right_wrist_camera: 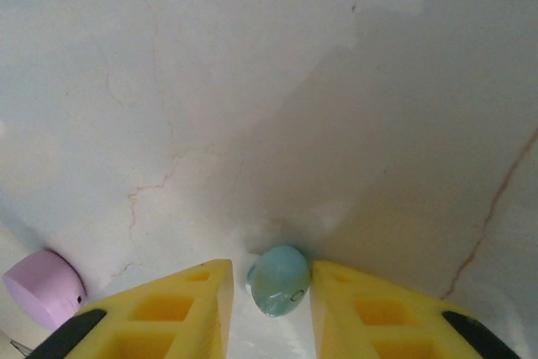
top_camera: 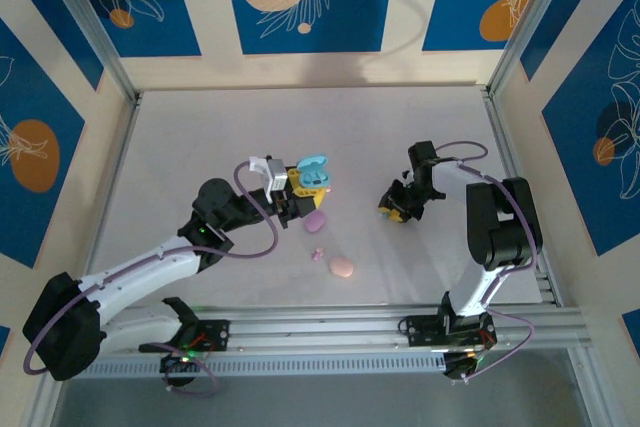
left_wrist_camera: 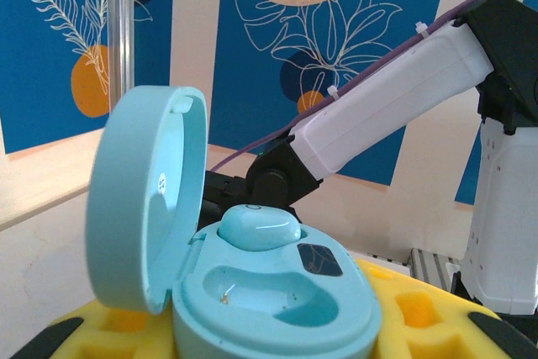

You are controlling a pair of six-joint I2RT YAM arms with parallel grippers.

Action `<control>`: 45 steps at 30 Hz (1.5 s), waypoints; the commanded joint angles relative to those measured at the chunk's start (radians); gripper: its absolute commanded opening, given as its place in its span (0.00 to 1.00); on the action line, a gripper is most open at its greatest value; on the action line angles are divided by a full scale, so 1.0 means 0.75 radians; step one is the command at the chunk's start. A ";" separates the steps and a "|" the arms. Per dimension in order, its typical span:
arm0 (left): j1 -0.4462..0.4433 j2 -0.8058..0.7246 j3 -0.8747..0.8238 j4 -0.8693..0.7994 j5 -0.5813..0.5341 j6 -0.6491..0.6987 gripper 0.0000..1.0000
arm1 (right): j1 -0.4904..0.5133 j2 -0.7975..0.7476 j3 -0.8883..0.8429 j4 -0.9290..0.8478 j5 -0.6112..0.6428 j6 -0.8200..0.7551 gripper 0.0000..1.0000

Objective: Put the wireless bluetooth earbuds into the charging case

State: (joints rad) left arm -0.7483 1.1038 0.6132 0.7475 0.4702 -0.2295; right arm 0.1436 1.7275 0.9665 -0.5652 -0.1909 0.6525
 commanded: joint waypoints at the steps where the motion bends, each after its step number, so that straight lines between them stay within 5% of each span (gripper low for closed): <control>1: -0.011 0.009 0.028 0.053 0.004 -0.002 0.28 | 0.012 0.028 0.030 0.002 -0.052 -0.034 0.31; 23: -0.010 -0.003 0.023 0.040 -0.006 -0.002 0.28 | 0.056 0.129 0.117 -0.028 -0.067 -0.066 0.28; 29: -0.010 -0.004 0.024 0.035 -0.010 0.002 0.28 | 0.062 0.123 0.126 -0.030 -0.047 -0.074 0.19; 45: -0.010 0.027 0.033 -0.039 -0.046 0.043 0.29 | 0.092 -0.227 0.188 -0.143 -0.071 -0.156 0.19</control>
State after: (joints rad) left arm -0.7483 1.1172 0.6132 0.7319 0.4519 -0.2256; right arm 0.1986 1.6405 1.0542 -0.6090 -0.2153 0.5640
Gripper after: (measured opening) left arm 0.363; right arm 0.190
